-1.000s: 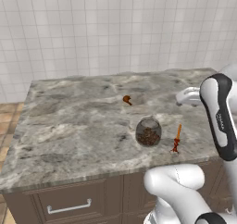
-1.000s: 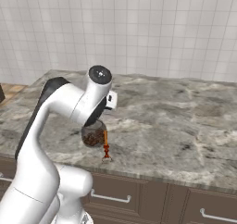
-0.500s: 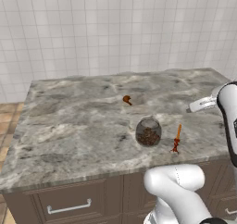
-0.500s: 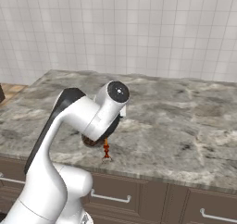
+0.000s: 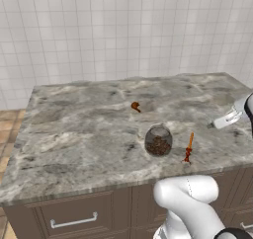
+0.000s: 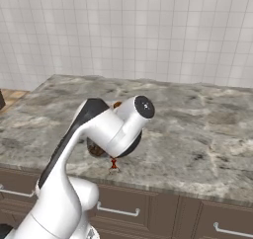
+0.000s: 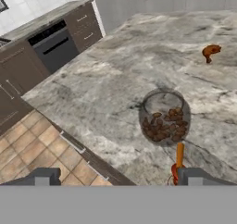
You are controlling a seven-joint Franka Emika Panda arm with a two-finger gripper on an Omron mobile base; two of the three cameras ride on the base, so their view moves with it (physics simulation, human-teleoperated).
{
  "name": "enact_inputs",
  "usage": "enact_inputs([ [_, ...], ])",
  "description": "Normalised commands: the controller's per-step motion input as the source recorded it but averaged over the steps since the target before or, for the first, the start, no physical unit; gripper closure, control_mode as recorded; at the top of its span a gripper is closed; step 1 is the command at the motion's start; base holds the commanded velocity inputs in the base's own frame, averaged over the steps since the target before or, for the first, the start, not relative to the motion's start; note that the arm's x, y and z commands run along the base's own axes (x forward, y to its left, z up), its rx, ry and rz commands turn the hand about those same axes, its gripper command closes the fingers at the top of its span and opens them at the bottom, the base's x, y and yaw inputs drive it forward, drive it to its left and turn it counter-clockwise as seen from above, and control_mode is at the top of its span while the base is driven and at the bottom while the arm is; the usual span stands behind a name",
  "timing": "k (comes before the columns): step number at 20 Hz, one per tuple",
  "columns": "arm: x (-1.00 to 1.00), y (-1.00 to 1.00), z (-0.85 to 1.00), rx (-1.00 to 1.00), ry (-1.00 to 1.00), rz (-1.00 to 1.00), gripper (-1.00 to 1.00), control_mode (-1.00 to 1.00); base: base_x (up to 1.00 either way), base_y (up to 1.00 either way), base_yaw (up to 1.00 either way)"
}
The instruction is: Pick the jar and candle from the dining table and place them in the open cabinet. Close the cabinet after placing the objects.
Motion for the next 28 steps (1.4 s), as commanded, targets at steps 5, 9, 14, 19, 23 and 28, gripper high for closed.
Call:
enact_inputs([
  [5, -0.09, -0.03, -0.18, 0.00, -0.09, 0.24, -1.00, -1.00, 0.00, 0.00, 0.00],
  [9, -0.06, 0.00, -0.19, 0.00, -0.08, 0.25, -1.00, -1.00, 0.00, 0.00, 0.00],
  [14, -0.06, 0.00, -0.18, 0.00, -0.07, 0.23, -1.00, -1.00, 0.00, 0.00, 0.00],
  [19, -0.06, -0.05, -0.16, 0.00, -0.07, 0.20, -1.00, -1.00, 0.00, 0.00, 0.00],
  [23, -0.08, -0.13, -0.15, 0.00, -0.05, 0.13, -1.00, -1.00, 0.00, 0.00, 0.00],
  [28, -0.04, -0.08, -0.16, 0.00, -0.01, 0.04, -1.00, -1.00, 0.00, 0.00, 0.00],
])
